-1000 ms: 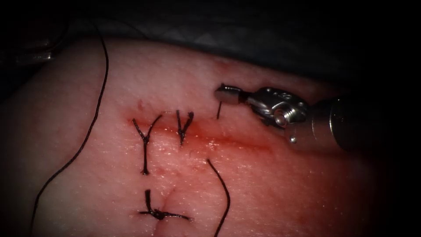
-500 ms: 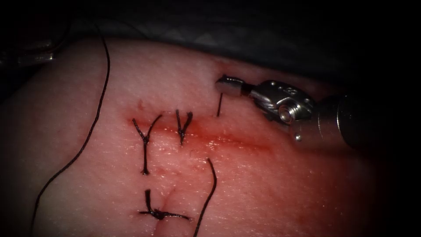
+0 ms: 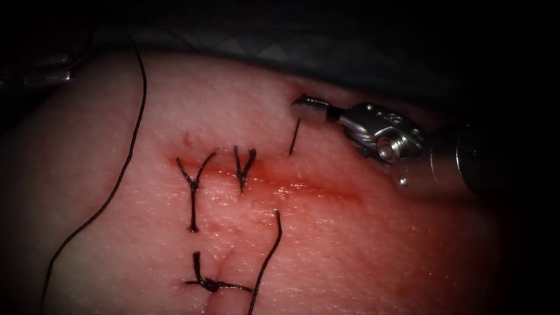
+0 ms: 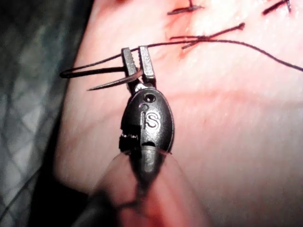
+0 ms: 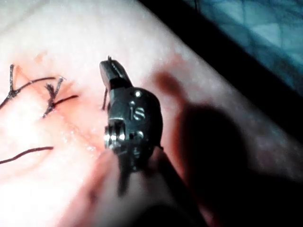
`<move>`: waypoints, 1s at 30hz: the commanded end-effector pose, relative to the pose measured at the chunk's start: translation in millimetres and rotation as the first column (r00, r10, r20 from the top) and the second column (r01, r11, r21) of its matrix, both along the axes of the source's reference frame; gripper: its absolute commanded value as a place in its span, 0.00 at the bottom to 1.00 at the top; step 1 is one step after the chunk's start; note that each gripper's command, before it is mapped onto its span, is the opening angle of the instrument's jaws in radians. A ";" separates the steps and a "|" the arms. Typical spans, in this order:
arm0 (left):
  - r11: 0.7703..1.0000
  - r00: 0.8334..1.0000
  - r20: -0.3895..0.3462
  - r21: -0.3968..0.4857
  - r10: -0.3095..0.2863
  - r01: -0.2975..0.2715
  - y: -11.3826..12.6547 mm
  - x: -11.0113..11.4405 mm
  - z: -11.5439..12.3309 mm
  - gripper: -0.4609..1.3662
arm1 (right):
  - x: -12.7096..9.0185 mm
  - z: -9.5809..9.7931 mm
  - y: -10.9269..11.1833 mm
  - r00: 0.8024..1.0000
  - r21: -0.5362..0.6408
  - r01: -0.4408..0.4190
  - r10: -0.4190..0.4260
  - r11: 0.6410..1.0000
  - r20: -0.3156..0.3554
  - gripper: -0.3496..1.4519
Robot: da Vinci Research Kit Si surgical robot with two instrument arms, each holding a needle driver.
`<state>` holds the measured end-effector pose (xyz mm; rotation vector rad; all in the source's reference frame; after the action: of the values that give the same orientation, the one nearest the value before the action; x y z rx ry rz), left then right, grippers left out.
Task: Wound Closure
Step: Lightly tug on the tail end of suture
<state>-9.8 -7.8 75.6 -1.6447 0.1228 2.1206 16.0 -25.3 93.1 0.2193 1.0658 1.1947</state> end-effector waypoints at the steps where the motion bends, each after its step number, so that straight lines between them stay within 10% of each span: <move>1: 1.000 1.000 0.002 0.001 0.006 -0.006 0.0 0.0 0.0 0.06 | 0.0 -0.1 0.0 1.000 -0.002 0.002 -0.002 1.000 0.004 0.00; 20: 1.000 1.000 0.004 0.000 0.011 -0.011 -0.1 -0.2 0.1 0.06 | 0.0 -0.6 0.1 1.000 -0.011 0.022 -0.023 1.000 -0.005 0.00; 26: 1.000 1.000 0.004 0.000 0.011 -0.011 -0.1 -0.3 0.1 0.06 | 0.1 -0.7 0.2 0.999 -0.093 0.006 -0.010 0.996 -0.033 0.81; 30: 1.000 1.000 0.004 0.000 0.011 -0.011 -0.1 -0.3 0.1 0.06 | 0.0 -0.6 0.3 0.999 -0.122 0.009 -0.013 0.993 -0.033 0.89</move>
<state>-10.1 -7.9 75.7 -1.6501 0.1202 2.1230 15.9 -25.1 92.4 0.1462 1.1589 1.1184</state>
